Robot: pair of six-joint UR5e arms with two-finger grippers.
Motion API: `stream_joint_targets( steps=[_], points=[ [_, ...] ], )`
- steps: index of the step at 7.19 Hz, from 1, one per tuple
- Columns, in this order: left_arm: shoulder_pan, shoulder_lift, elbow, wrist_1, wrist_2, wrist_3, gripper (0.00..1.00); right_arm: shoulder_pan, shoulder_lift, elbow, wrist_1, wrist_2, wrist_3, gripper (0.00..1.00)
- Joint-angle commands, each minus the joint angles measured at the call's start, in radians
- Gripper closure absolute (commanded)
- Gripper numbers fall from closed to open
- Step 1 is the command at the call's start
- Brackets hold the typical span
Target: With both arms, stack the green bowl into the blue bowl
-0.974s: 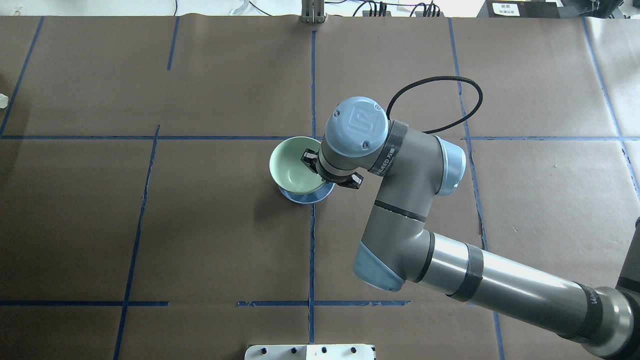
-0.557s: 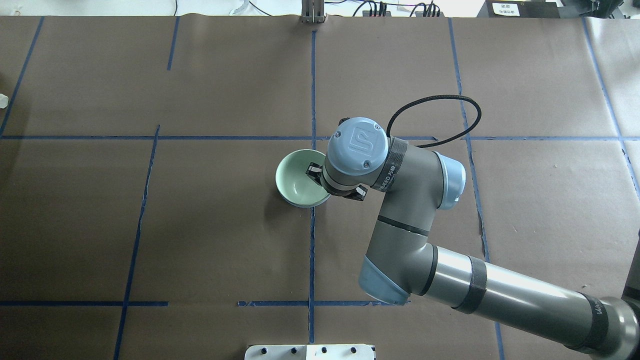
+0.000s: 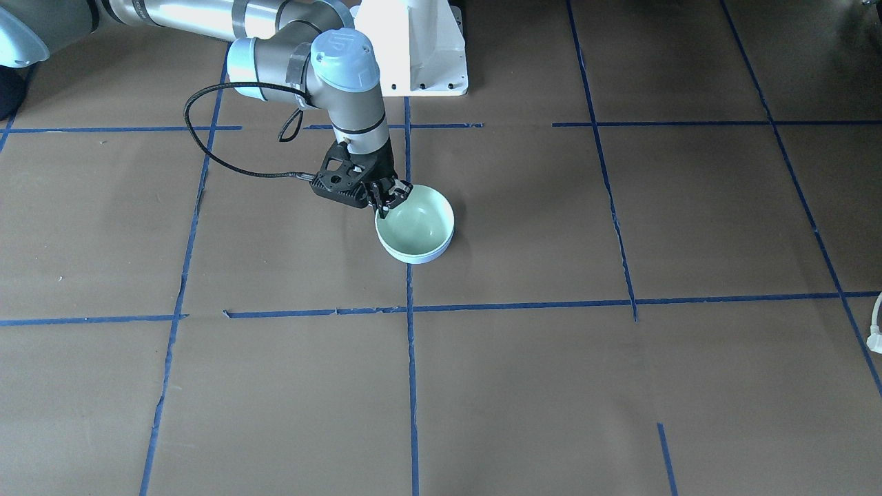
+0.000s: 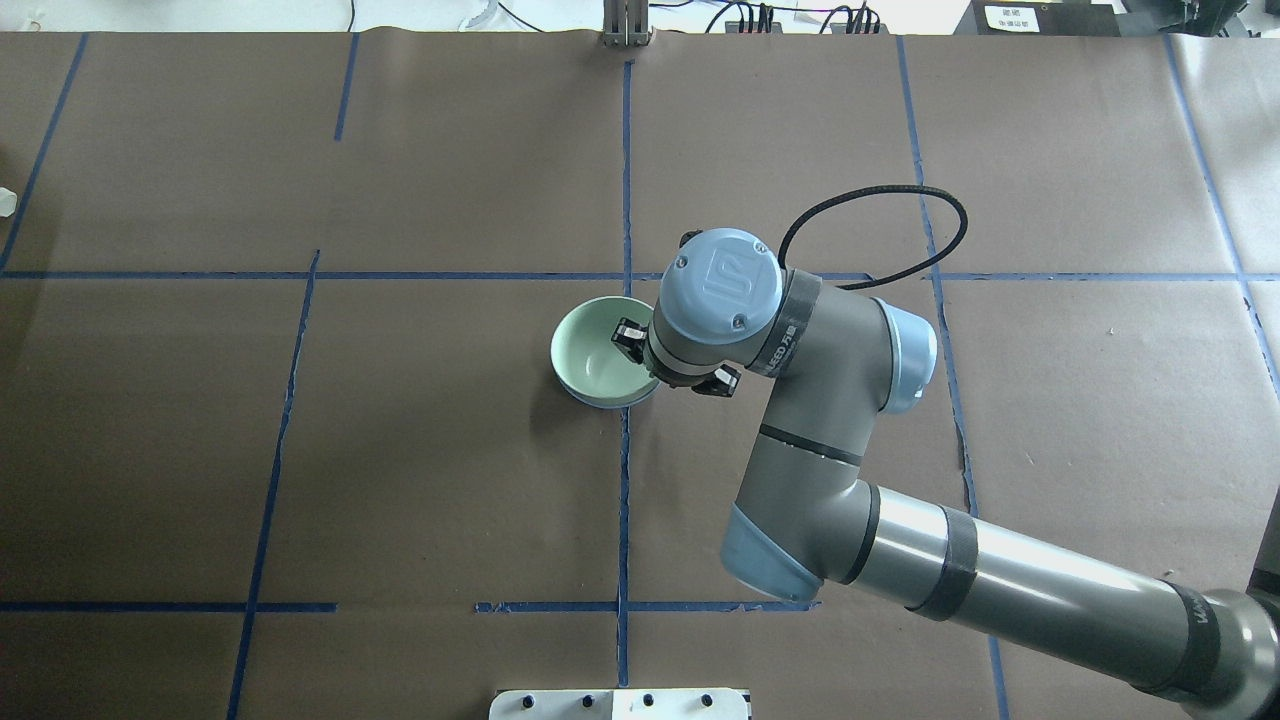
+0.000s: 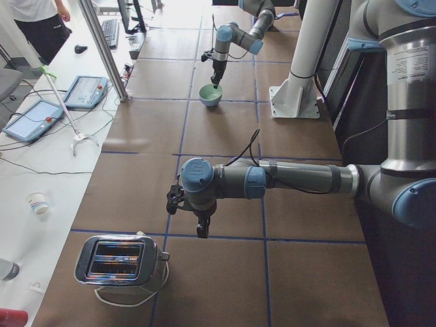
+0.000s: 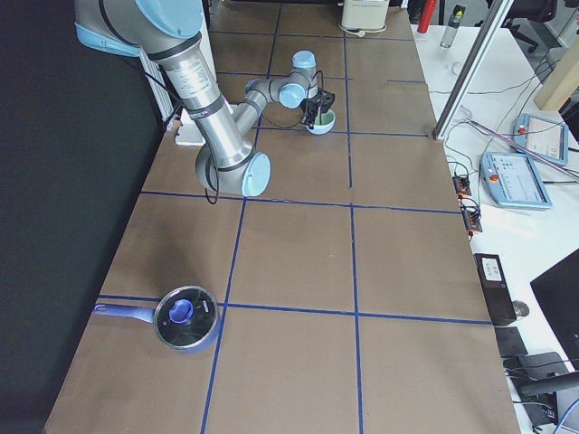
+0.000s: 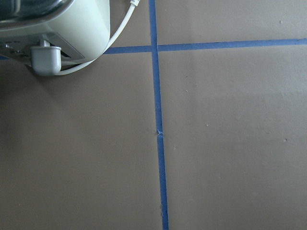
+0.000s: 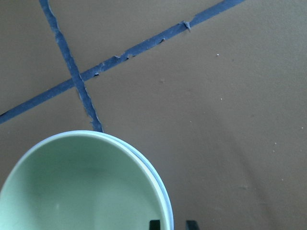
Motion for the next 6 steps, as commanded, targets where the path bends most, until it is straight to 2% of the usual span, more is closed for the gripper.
stream_joint_targets(
  steps=[1,3,4,5,6],
  points=[
    [0.0,0.002,0.008,-0.029,0.007,0.011,0.0,0.159,-0.013,0.022,-0.008,0.22,-0.153,0.0],
    [0.0,0.0,0.03,-0.055,0.015,0.009,0.0,0.403,-0.146,0.013,-0.012,0.426,-0.511,0.0],
    [0.0,0.005,0.033,-0.134,0.016,0.005,0.0,0.531,-0.237,-0.004,-0.014,0.507,-0.775,0.0],
    [0.0,0.021,0.049,-0.156,0.007,0.009,0.0,0.653,-0.314,-0.044,-0.014,0.58,-1.028,0.0],
    [0.0,0.032,0.05,-0.156,0.018,0.009,0.0,0.73,-0.388,-0.059,-0.015,0.586,-1.21,0.0]
  ],
)
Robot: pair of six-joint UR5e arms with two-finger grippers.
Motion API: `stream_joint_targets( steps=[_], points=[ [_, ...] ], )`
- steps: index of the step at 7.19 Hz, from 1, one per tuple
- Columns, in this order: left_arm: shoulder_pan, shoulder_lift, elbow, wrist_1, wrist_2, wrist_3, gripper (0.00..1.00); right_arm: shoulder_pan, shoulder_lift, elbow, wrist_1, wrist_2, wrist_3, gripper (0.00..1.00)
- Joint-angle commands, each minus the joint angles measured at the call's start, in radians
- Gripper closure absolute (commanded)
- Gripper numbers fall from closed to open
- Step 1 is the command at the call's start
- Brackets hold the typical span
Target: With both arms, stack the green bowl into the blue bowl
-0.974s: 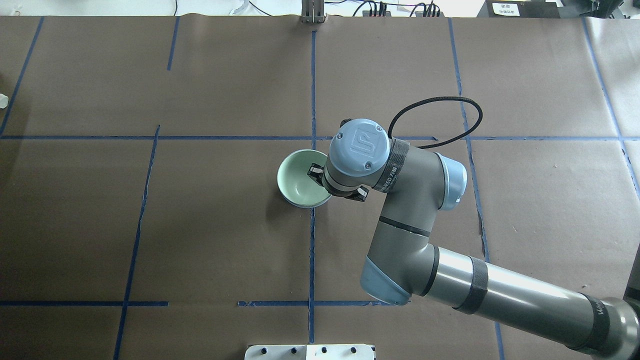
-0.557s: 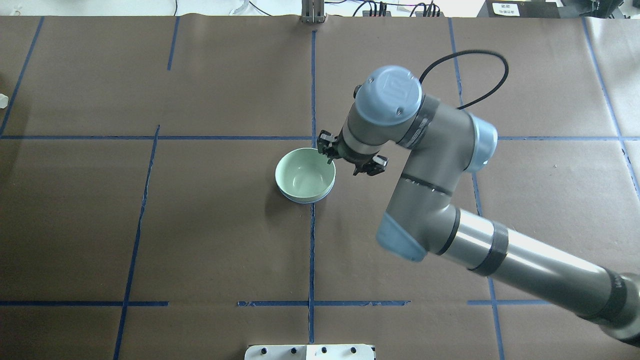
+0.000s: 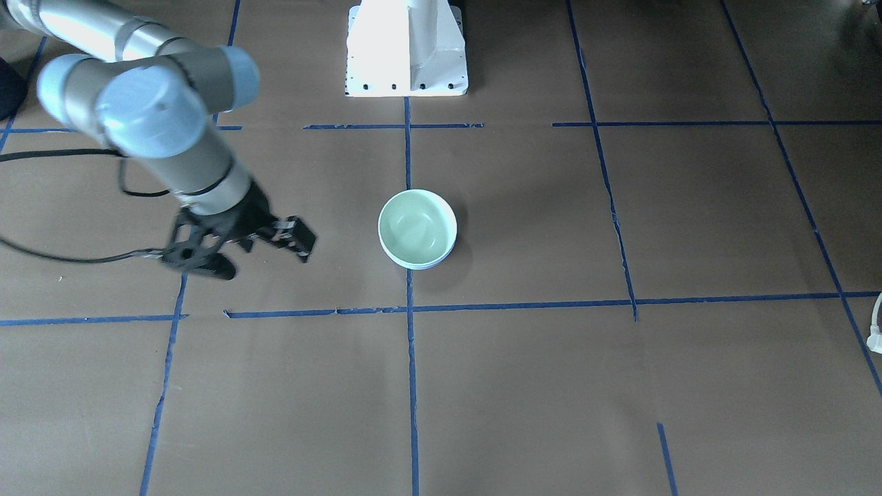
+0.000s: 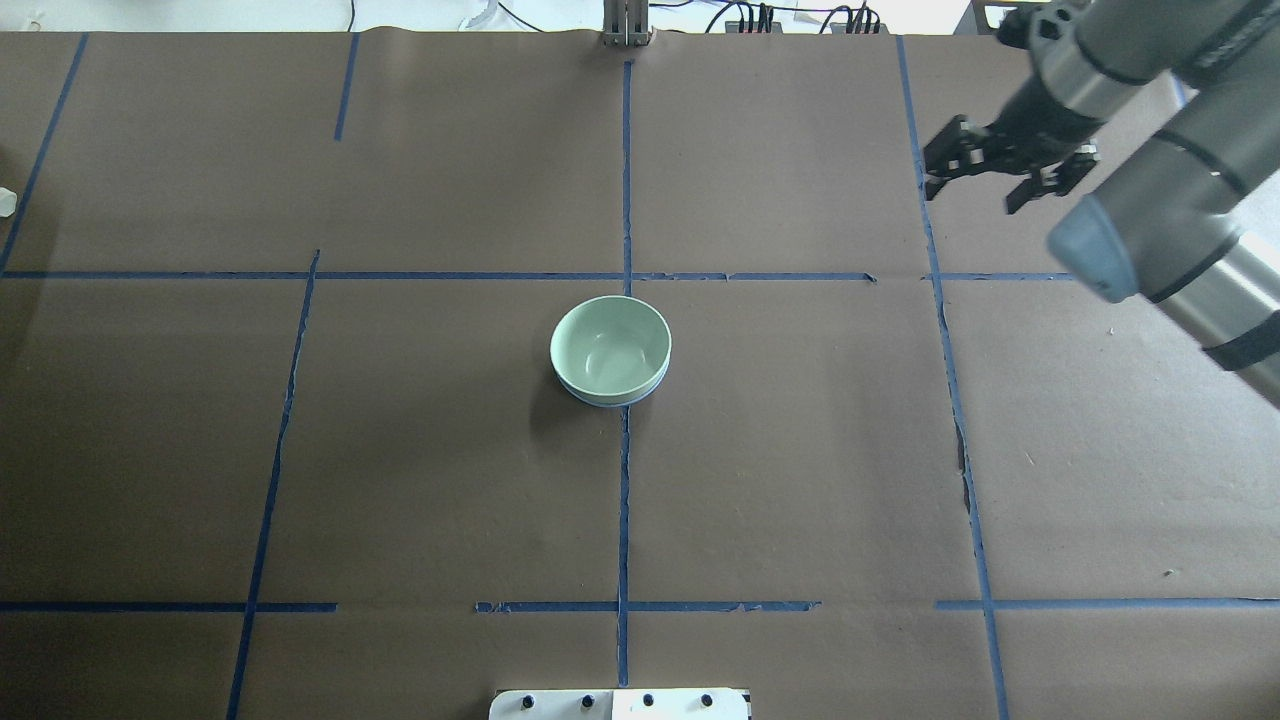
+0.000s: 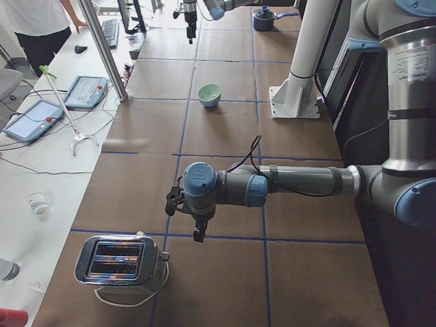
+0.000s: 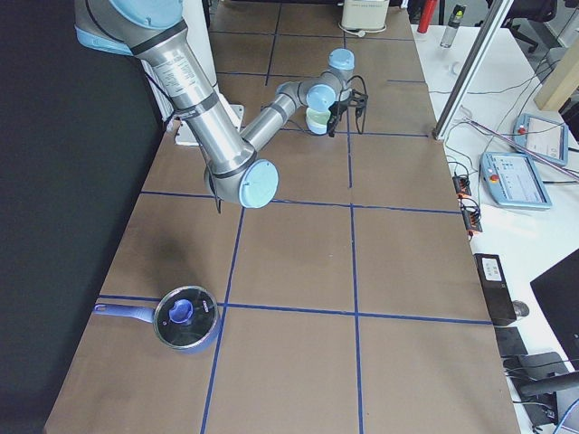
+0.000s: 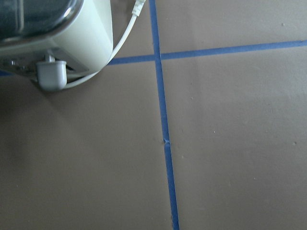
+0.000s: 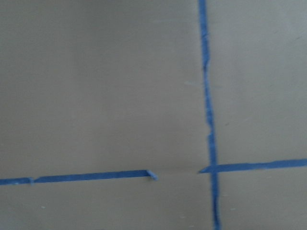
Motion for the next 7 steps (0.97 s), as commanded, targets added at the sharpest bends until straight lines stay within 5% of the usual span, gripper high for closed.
stream_joint_targets(
  steps=[1,4,7],
  points=[
    [0.002,0.003,-0.008,-0.015,0.009,-0.002,0.0,0.193,-0.207,-0.035,0.0,0.034,-0.502,0.0],
    [0.003,0.003,0.009,0.008,0.009,-0.011,0.0,0.383,-0.392,-0.033,-0.018,0.036,-0.871,0.0],
    [0.023,-0.017,-0.008,0.152,0.03,-0.002,0.0,0.456,-0.516,-0.006,-0.032,0.025,-0.859,0.0]
  ],
)
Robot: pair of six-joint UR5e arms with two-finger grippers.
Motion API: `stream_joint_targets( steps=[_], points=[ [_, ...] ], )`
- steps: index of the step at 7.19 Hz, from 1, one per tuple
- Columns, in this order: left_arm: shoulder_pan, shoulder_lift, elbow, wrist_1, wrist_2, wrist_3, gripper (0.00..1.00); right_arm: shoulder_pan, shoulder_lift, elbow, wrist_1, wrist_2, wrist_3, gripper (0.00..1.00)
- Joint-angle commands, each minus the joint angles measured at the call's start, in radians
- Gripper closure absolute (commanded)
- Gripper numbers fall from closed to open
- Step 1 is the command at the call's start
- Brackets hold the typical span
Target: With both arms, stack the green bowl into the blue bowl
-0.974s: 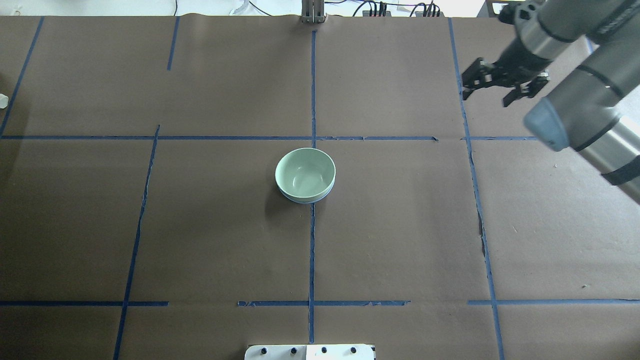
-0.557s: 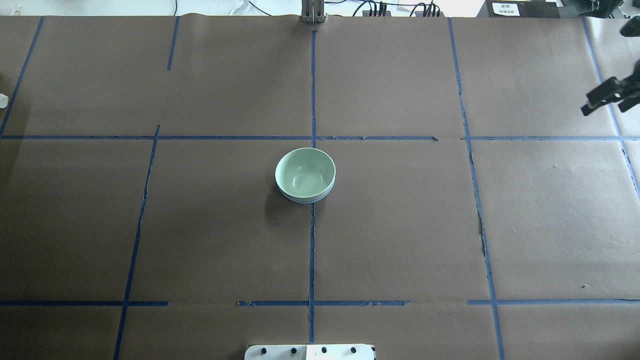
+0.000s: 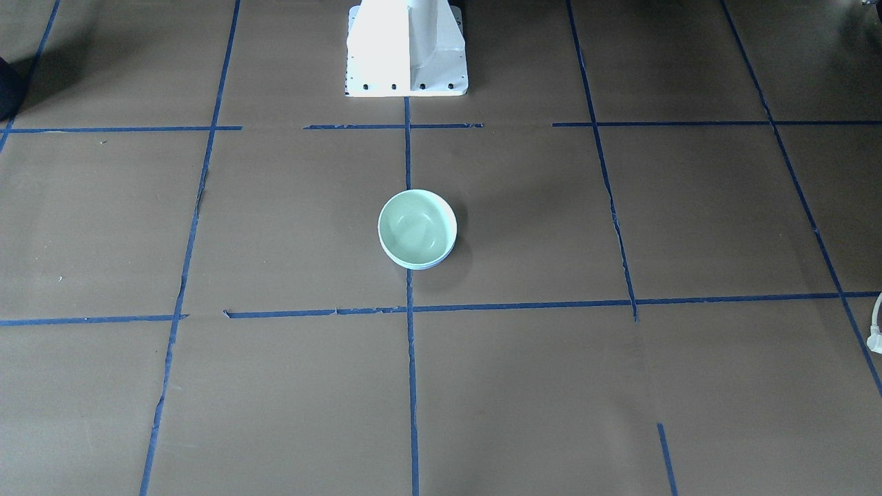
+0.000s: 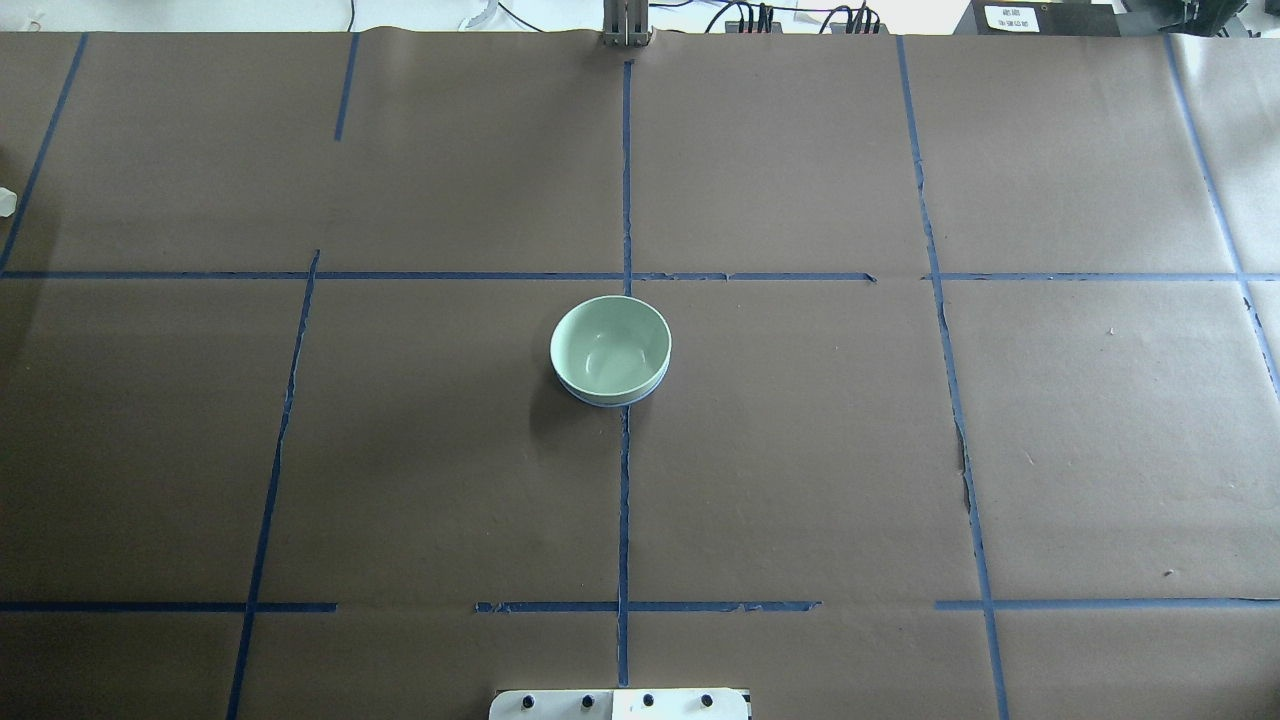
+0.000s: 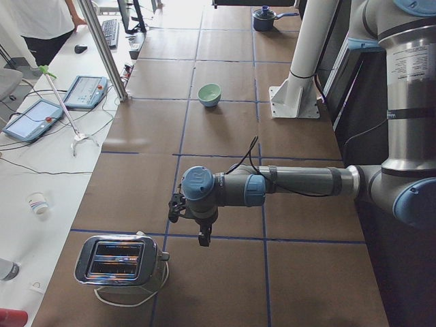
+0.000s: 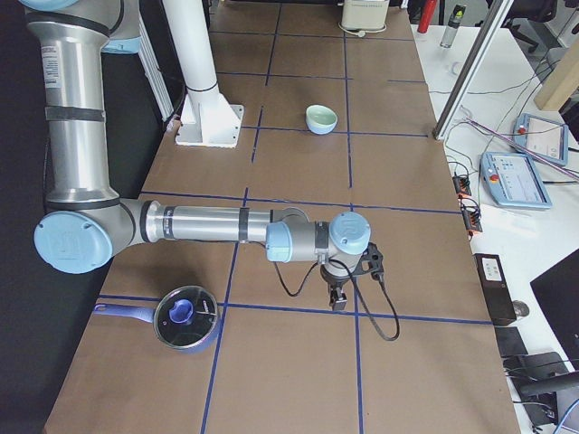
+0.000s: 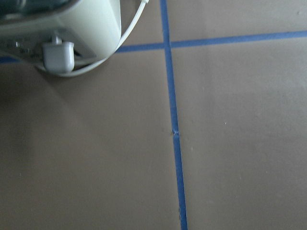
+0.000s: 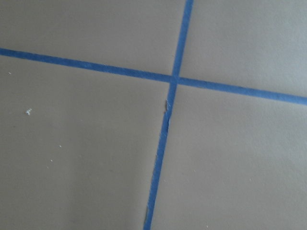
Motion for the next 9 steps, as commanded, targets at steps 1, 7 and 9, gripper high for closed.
stream_joint_targets(
  steps=[1,7,9],
  points=[
    [0.002,-0.002,-0.016,0.024,0.0,0.008,0.0,0.025,-0.038,0.034,0.004,-0.029,0.011,0.0],
    [0.003,0.001,-0.027,0.019,0.007,0.009,0.0,-0.006,-0.032,0.053,0.012,-0.021,0.039,0.0],
    [0.003,-0.001,-0.025,0.018,0.006,0.009,0.0,-0.006,-0.033,0.073,0.01,-0.02,0.048,0.0]
  ],
)
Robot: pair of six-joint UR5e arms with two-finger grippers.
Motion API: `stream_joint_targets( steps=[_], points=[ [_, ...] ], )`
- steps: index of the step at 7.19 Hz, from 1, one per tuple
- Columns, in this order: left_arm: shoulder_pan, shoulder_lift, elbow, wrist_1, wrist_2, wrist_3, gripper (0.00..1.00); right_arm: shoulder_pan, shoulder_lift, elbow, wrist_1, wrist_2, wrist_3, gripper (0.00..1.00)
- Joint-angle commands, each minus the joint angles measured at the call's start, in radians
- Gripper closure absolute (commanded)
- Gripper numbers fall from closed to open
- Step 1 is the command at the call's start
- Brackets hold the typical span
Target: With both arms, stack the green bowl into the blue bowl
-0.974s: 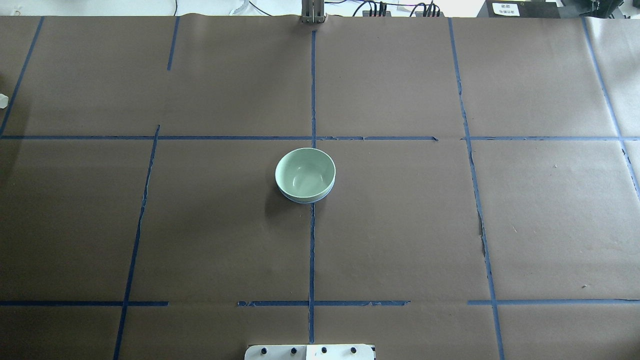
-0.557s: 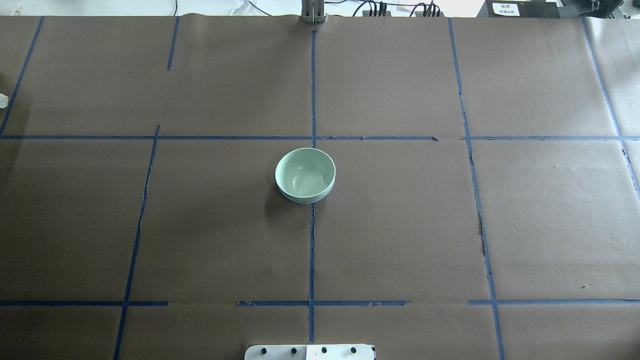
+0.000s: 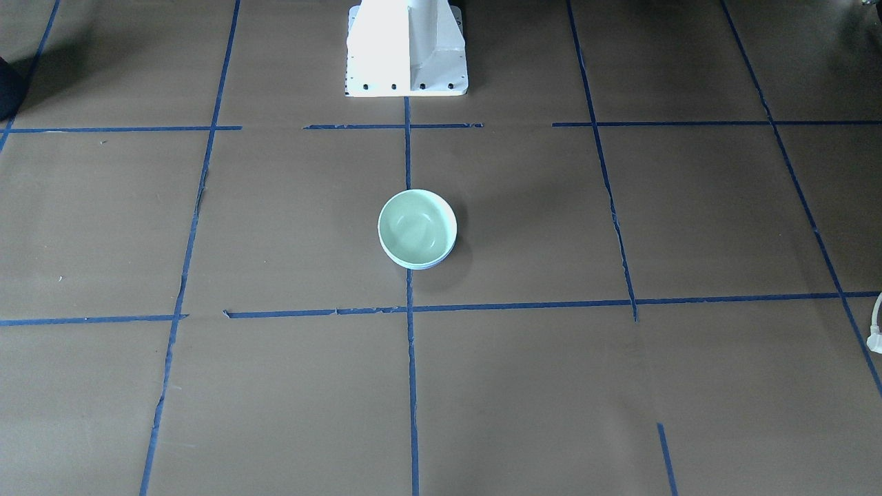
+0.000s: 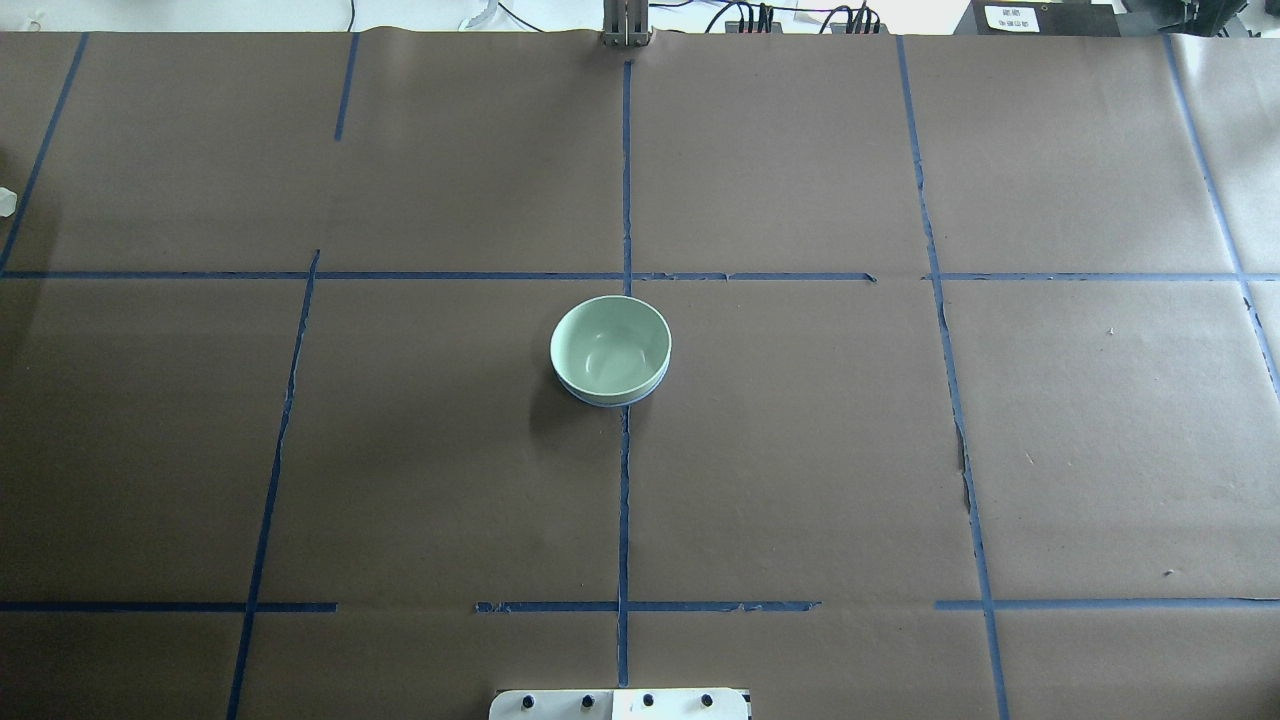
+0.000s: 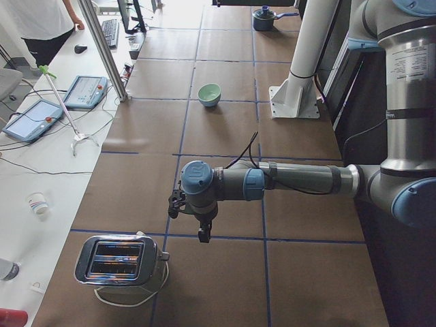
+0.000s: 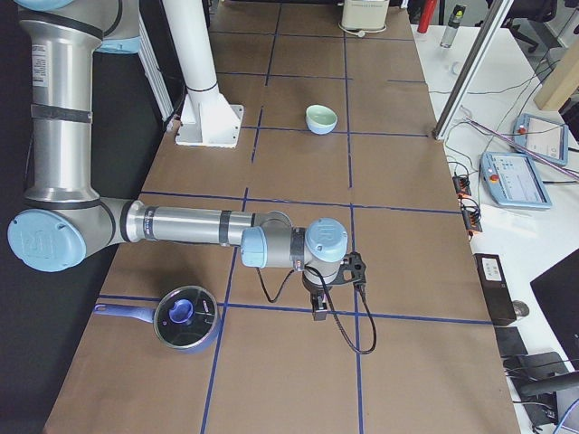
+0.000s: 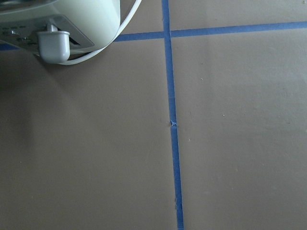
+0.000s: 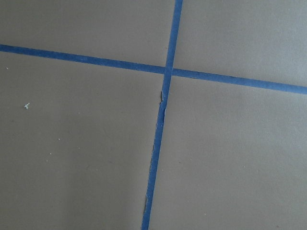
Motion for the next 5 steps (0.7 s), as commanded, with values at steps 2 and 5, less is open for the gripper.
stream_joint_targets(
  steps=[2,5],
  points=[
    [0.0,-0.001,0.0,-0.001,0.001,0.0,0.0,-0.001,0.0,0.021,0.0,0.008,0.059,0.0],
    [0.0,-0.001,0.001,-0.001,0.001,0.002,0.0,-0.002,0.0,0.02,-0.002,0.008,0.06,0.0]
  ],
)
